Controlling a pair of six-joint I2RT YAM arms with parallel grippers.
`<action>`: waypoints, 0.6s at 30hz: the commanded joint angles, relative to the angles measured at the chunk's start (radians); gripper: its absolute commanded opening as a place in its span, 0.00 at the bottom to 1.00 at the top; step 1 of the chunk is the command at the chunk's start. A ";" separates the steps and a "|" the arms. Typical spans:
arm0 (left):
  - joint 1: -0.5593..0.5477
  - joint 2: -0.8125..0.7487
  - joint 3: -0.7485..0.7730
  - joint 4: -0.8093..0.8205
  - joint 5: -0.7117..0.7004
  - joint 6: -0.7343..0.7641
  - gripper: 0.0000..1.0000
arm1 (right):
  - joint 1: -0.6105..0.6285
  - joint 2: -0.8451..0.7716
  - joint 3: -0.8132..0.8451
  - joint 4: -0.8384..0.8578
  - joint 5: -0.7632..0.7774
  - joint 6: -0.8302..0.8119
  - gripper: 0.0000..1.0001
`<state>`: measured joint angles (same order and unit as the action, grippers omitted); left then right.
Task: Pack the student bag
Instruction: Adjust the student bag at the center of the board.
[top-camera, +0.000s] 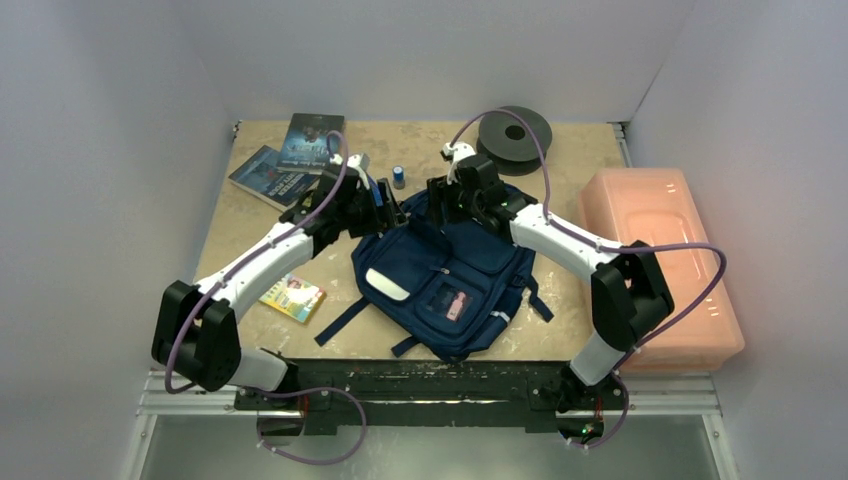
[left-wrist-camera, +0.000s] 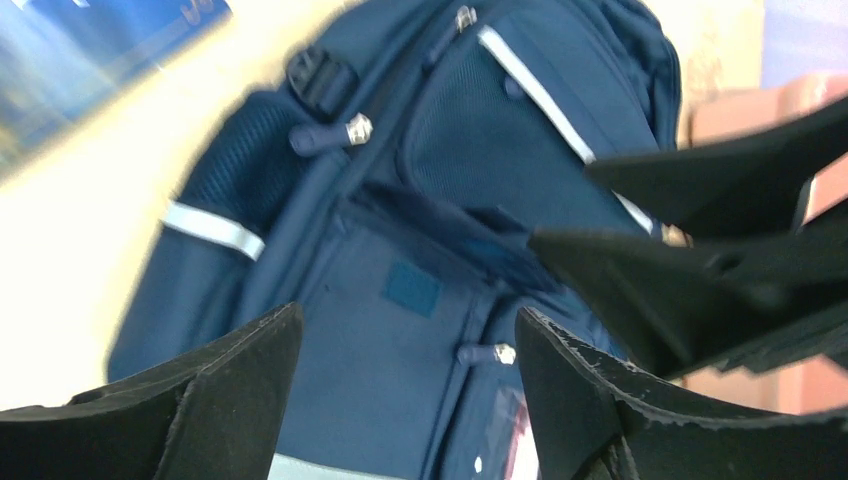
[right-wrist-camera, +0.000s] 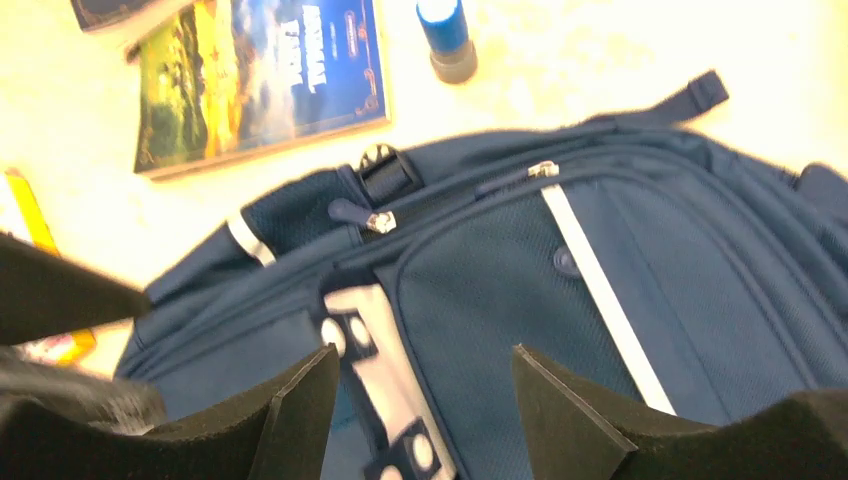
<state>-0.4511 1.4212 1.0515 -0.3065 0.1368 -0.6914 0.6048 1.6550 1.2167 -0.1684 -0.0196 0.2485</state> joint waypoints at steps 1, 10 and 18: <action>-0.001 -0.056 -0.152 0.191 0.176 -0.136 0.66 | 0.006 0.033 0.125 0.034 -0.004 0.010 0.68; -0.001 -0.112 -0.296 0.239 0.155 -0.157 0.62 | 0.175 -0.148 -0.019 -0.009 -0.020 0.047 0.60; -0.001 -0.028 -0.288 0.353 0.267 -0.166 0.54 | 0.268 -0.317 -0.355 0.148 -0.101 0.111 0.11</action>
<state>-0.4526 1.3525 0.7540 -0.1043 0.3061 -0.8322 0.8871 1.3811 0.9840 -0.1226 -0.1001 0.3206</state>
